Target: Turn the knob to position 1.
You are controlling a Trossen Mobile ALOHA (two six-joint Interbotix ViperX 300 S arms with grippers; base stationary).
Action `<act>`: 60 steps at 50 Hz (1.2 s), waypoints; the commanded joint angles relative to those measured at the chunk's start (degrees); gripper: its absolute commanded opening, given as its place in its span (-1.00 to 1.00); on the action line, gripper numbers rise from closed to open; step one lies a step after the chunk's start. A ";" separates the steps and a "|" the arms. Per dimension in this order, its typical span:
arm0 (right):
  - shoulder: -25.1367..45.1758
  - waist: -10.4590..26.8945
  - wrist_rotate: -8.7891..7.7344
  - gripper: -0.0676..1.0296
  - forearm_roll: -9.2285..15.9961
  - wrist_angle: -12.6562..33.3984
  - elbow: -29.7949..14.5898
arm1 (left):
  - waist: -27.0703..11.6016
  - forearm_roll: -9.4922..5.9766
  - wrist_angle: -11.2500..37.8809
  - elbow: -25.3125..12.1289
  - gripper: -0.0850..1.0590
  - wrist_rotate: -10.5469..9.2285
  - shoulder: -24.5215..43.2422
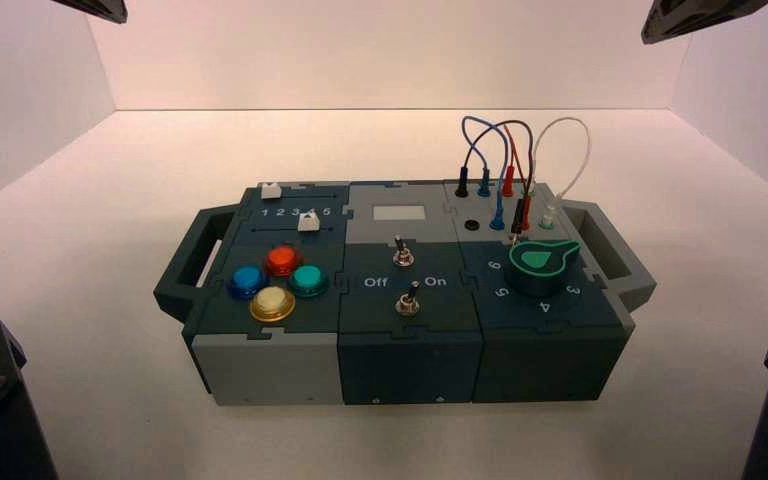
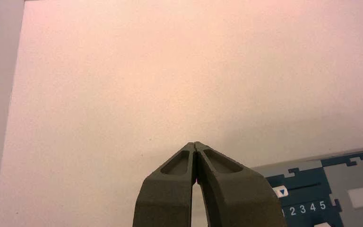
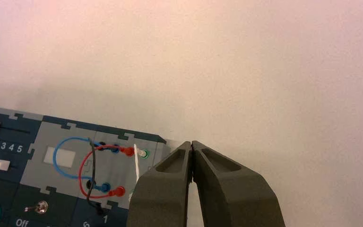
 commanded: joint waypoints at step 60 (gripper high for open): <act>0.53 0.18 0.18 -0.92 0.26 6.50 -1.41 | -13.97 -0.09 7.73 -1.85 -0.91 -0.44 -1.85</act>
